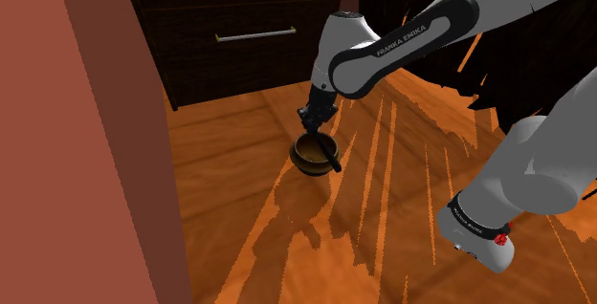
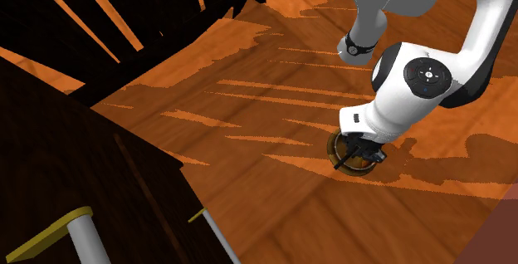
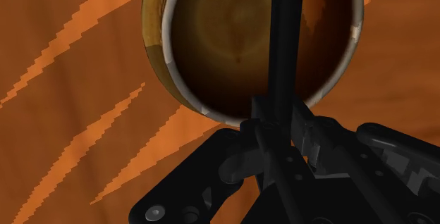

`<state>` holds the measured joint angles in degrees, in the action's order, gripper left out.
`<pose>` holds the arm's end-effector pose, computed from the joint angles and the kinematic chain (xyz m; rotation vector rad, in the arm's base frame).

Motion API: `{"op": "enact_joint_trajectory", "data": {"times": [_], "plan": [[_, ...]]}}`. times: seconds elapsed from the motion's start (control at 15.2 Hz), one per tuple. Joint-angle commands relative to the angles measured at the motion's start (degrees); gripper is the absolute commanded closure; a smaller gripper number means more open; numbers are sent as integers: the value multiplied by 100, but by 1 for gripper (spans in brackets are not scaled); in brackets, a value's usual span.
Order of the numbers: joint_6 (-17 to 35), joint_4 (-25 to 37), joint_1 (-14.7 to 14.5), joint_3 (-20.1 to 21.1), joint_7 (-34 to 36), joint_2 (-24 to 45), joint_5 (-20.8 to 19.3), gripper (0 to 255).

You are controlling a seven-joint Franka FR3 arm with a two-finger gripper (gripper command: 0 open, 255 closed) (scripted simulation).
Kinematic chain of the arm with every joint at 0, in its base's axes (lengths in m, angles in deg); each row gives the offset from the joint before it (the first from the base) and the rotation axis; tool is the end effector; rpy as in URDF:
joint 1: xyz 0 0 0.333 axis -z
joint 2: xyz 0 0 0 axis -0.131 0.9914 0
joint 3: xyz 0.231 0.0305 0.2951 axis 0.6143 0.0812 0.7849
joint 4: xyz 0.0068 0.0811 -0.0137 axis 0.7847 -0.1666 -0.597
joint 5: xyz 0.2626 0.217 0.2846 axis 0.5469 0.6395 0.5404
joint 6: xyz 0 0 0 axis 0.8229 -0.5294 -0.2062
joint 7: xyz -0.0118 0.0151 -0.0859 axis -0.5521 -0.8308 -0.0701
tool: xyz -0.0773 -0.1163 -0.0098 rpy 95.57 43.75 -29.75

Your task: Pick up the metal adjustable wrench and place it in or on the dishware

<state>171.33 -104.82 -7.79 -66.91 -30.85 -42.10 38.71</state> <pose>0.4755 0.2027 0.3211 -3.0189 0.2687 -0.0736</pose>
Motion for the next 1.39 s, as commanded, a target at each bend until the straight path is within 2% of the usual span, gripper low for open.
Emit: {"op": "enact_joint_trajectory", "data": {"times": [0.0,0.4,0.46,0.79,1.06,1.32], "plan": [[78,-25,4,-5,-18,51,3,255],[78,-24,4,-5,-18,52,3,255],[78,-24,4,-5,-18,52,3,0],[78,-24,4,-5,-18,52,3,0],[-697,172,35,-52,-25,-524,-2,0],[-697,172,34,-53,-25,-524,-2,0]]}}
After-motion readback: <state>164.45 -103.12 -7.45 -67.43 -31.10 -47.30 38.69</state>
